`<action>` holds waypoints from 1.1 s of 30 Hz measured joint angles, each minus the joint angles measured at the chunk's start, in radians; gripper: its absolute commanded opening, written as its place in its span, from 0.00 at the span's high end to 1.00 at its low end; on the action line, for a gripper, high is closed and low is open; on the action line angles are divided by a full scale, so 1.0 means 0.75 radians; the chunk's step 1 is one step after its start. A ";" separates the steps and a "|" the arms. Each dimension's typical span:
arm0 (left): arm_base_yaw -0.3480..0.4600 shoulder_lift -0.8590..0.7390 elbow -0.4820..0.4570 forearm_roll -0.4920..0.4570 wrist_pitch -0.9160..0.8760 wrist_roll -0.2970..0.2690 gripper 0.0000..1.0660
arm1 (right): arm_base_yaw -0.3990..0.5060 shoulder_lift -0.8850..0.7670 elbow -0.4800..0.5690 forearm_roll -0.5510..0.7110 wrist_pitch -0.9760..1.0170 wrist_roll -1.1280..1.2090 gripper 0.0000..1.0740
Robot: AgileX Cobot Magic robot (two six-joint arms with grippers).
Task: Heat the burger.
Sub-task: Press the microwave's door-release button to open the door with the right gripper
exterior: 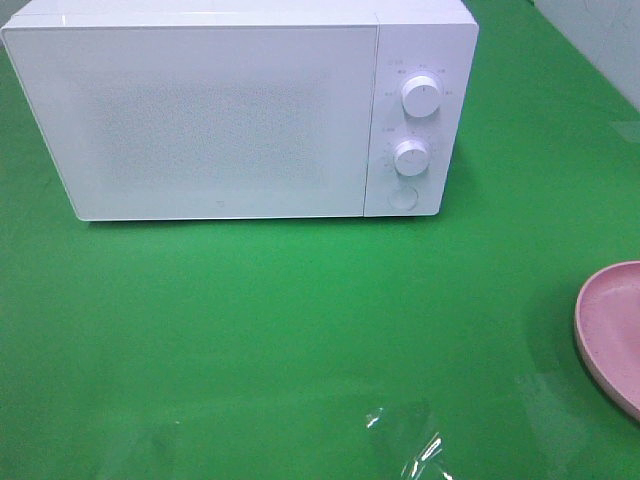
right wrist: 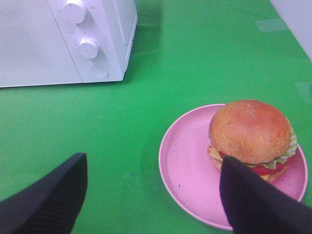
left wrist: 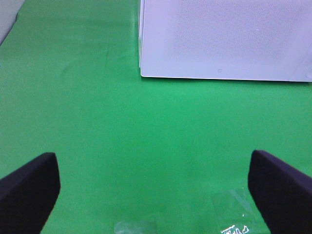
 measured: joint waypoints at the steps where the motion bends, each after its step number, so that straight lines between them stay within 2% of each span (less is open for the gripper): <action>1: 0.000 0.000 0.000 0.000 0.000 0.000 0.09 | 0.000 0.000 0.000 0.000 0.000 0.000 0.32; 15: 0.000 0.000 0.000 0.000 0.000 0.000 0.09 | 0.000 0.000 0.000 0.003 -0.003 0.000 0.32; 20: 0.000 0.000 0.000 0.000 0.000 0.000 0.09 | 0.000 0.020 -0.043 0.012 -0.052 0.000 0.32; 33: 0.000 0.000 0.000 0.000 0.000 0.000 0.09 | 0.000 0.437 -0.068 0.015 -0.369 0.000 0.32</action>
